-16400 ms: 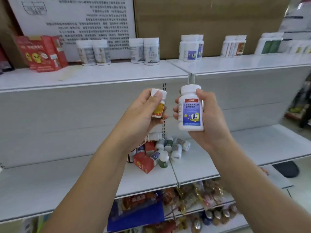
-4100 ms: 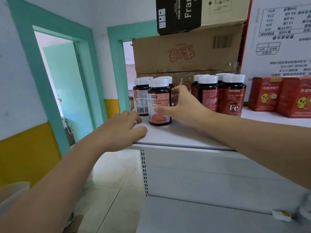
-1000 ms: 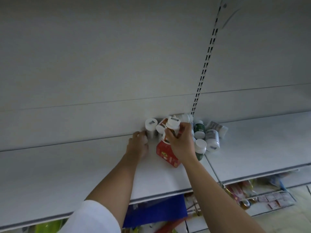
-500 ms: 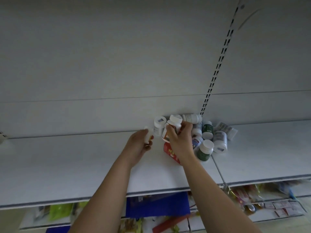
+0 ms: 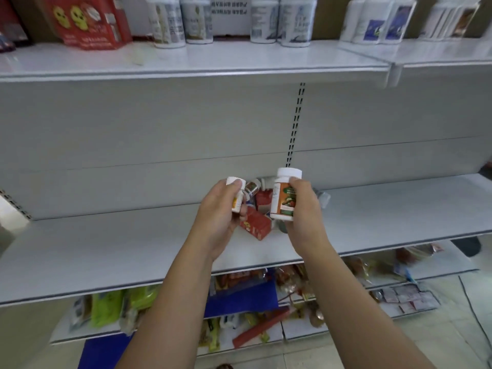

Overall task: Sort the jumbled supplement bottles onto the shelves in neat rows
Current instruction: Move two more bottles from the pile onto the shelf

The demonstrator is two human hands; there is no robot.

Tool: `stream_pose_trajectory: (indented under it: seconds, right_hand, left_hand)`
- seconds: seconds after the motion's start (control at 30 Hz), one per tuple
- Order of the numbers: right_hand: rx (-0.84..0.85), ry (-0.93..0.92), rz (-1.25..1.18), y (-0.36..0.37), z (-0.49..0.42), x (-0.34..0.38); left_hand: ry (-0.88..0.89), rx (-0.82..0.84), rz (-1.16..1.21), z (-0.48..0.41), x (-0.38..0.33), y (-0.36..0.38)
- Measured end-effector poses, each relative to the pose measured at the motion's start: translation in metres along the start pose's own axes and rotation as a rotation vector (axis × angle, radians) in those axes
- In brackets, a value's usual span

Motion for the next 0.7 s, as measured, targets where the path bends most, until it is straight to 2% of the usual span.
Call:
stream_pose_trajectory:
  seconds: [0.17, 0.27, 0.43, 0.7]
  right_hand:
    - [0.054, -0.064, -0.096, -0.035, 0.045, 0.057]
    - [0.057, -0.173, -0.111, -0.065, 0.068, 0.092]
    - [-0.029, -0.309, -0.020, -0.122, 0.102, 0.144]
    - [-0.183, -0.460, 0.052, -0.191, 0.113, 0.216]
  left_hand:
    - [0.093, 0.136, -0.117, 0.040, -0.018, 0.057]
    - [0.096, 0.195, -0.085, 0.060, -0.027, 0.098]
    - [0.117, 0.295, 0.038, 0.090, -0.038, 0.175]
    - [0.110, 0.470, 0.019, 0.099, -0.045, 0.282]
Point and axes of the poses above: each hand's wrist, its own z-axis away from the middle knuckle, its own y-axis out of the palm, x = y × z, the point moved 2 cm from there along -z, towards the middle knuckle, and after that the axes turned 13 degrees about -z, right-handed, at the moved point
